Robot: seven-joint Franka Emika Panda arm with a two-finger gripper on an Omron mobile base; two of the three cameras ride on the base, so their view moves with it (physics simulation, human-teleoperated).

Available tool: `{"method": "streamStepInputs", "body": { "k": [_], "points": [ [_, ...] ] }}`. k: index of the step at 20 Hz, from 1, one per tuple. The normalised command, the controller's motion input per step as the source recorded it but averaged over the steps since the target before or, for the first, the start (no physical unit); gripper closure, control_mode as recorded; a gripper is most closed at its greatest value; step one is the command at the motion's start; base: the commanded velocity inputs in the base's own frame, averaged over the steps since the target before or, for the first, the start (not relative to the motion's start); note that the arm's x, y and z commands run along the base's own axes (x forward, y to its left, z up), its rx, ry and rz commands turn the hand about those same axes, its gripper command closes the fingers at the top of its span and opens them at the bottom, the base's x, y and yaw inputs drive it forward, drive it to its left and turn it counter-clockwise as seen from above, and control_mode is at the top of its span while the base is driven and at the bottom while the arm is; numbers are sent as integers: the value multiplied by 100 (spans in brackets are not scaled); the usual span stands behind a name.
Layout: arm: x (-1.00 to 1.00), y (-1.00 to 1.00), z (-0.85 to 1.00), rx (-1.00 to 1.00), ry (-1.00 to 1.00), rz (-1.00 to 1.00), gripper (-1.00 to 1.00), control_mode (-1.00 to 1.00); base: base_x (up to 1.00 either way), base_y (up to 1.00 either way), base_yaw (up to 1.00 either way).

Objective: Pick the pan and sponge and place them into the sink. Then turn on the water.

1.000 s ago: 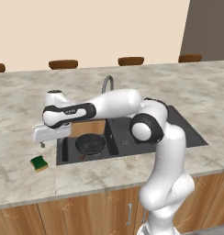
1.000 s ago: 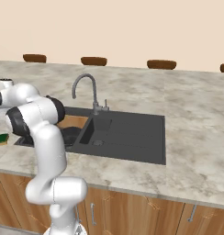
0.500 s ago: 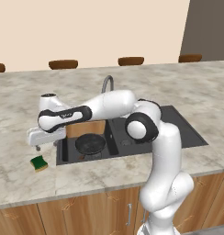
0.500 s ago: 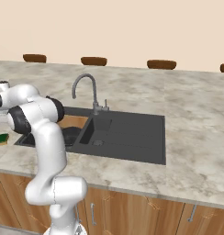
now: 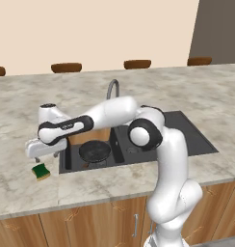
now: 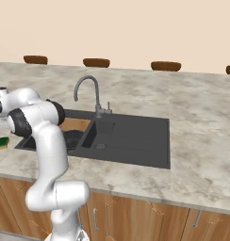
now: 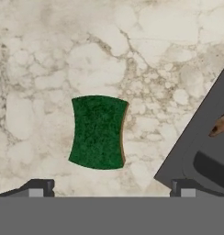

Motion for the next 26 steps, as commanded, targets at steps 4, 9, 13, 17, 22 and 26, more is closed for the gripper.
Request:
{"method": "streamStepInputs", "body": {
  "k": [4, 9, 13, 17, 22, 26],
  "points": [
    [0, 8, -17, 3, 0, 0, -100, -100, 0, 0, 0],
    [5, 14, -11, -3, -2, -1, -100, -100, 0, 0, 0],
    [9, 17, -9, -4, -1, -3, -100, -100, 0, 0, 0],
    [6, 20, -12, -2, -1, -4, -100, -100, 0, 0, 0],
    [5, 10, -15, -2, 0, -3, -100, -100, 0, 0, 0],
    [1, 0, -18, -1, 0, 0, -100, -100, 0, 0, 0]
  ]
}}
